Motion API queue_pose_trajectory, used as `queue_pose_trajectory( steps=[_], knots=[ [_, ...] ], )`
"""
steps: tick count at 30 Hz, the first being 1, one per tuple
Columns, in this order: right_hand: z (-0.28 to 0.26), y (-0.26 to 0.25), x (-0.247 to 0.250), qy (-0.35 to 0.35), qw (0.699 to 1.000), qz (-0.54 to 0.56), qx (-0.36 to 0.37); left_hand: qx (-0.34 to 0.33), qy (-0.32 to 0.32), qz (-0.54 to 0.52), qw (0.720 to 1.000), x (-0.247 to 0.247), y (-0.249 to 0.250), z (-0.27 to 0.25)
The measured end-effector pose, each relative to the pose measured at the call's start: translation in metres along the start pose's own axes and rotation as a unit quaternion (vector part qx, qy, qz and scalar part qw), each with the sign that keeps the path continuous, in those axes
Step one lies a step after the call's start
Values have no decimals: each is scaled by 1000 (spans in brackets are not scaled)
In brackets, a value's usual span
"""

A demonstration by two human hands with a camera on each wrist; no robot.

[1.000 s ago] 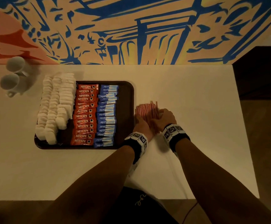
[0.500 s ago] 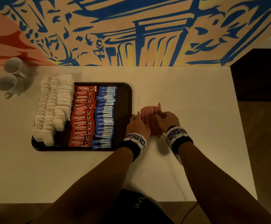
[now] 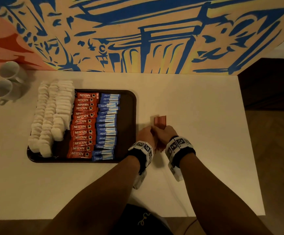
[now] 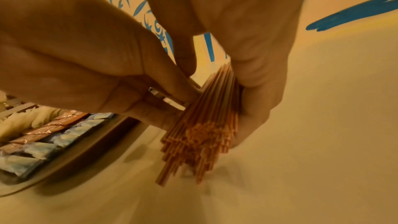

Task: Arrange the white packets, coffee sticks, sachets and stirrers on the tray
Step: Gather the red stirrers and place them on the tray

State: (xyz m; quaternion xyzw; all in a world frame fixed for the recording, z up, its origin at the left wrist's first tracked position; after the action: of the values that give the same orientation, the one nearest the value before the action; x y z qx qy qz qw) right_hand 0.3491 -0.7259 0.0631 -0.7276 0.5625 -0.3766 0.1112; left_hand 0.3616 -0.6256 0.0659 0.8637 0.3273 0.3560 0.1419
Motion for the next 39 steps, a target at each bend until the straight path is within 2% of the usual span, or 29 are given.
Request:
queue_pose_trajectory(
  steps=[6,13,17,18,20,22,23,26,30,35,39],
  knots=[
    [0,7,10,25,995,93,-39,-47,-39,-46,997,-3,1,-8],
    [-9,17,17,55,987,139,-51,-90,-97,-2,991,0,-1,-18],
    [-14,20,26,112,981,154,-42,-102,-137,-52,984,3,2,-22],
    [-16,20,28,126,978,160,-38,-102,-125,-65,985,4,3,-21],
    [-18,23,30,144,968,201,-41,-89,-41,-57,994,8,6,-13],
    [-19,30,34,164,957,234,-48,-46,44,2,998,11,10,-6],
    [-19,33,36,173,956,233,-48,-23,58,51,997,10,12,-3],
    [-22,41,44,201,954,220,-39,-1,57,182,982,0,19,2],
    [-23,49,45,212,940,265,-38,-60,71,287,953,-12,27,4],
    [-27,51,47,201,907,366,-55,-68,47,273,958,-11,30,2],
    [-29,56,45,190,908,367,-67,-88,41,305,947,-11,31,1]
  ],
)
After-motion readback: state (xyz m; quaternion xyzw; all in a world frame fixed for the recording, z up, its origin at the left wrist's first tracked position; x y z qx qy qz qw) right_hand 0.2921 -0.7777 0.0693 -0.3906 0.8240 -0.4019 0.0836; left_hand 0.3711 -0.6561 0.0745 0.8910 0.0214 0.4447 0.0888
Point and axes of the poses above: each hand's wrist, its own z-axis towards the middle knuckle, its own x-axis out of the back of the hand, y = z × x, the point moved 2 cm from there along z, towards the middle knuckle, and after that the axes turned 10 degrees about x, right-handed, at the moved point
